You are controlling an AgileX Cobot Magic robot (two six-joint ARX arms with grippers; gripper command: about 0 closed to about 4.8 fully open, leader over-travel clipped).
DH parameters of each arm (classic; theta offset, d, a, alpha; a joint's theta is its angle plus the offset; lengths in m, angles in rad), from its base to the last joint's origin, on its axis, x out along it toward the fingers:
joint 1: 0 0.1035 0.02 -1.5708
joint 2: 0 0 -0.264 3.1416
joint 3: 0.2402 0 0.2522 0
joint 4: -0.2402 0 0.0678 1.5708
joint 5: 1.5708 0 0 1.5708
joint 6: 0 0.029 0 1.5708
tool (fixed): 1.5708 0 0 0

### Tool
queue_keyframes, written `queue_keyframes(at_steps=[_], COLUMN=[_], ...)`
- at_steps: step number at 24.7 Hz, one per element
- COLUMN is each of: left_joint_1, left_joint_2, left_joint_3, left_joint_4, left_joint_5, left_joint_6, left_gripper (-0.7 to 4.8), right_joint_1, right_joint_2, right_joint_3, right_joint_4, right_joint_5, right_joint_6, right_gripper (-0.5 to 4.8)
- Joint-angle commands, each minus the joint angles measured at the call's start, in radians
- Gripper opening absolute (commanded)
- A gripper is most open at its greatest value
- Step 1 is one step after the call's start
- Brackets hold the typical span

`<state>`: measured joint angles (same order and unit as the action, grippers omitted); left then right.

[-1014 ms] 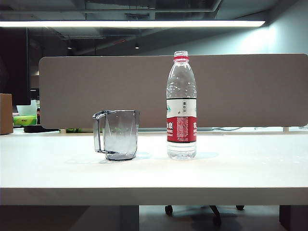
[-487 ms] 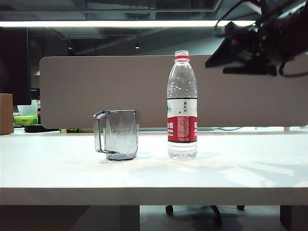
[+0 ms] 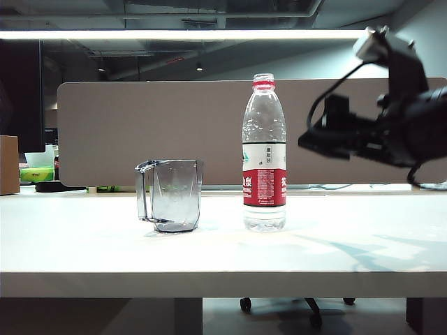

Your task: Pick up the mineral water bottle on the table and pour water into the mug until it's half full.

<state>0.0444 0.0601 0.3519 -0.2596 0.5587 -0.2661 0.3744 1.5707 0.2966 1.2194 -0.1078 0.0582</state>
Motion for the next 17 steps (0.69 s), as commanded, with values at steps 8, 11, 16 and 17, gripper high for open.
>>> queue_keyframes(at_steps=[8,11,16,17], left_joint_1=[-0.001,-0.001,-0.001,-0.001], left_joint_2=[0.0,0.0,0.0,0.0], left_joint_3=[0.006,0.006,0.007,0.006], left_joint_4=[0.01,0.01,0.01,0.01], left_joint_5=[0.004,0.003,0.003,0.004], left_joint_6=[0.001,0.001,0.001,0.001], left_gripper=[-0.05,-0.05,-0.05,-0.05], right_joint_1=[0.014,0.027,0.038,0.038], right_joint_2=[0.286,0.323,0.39,0.398], right_joint_3=[0.241,0.294,0.406,0.418], right_joint_4=[0.086,0.077,0.012,0.006], right_joint_5=[-0.045,-0.061,-0.063,-0.063], right_joint_6=[-0.008,-0.008,-0.008,-0.008], right_gripper=[4.79,4.79,4.79,4.79])
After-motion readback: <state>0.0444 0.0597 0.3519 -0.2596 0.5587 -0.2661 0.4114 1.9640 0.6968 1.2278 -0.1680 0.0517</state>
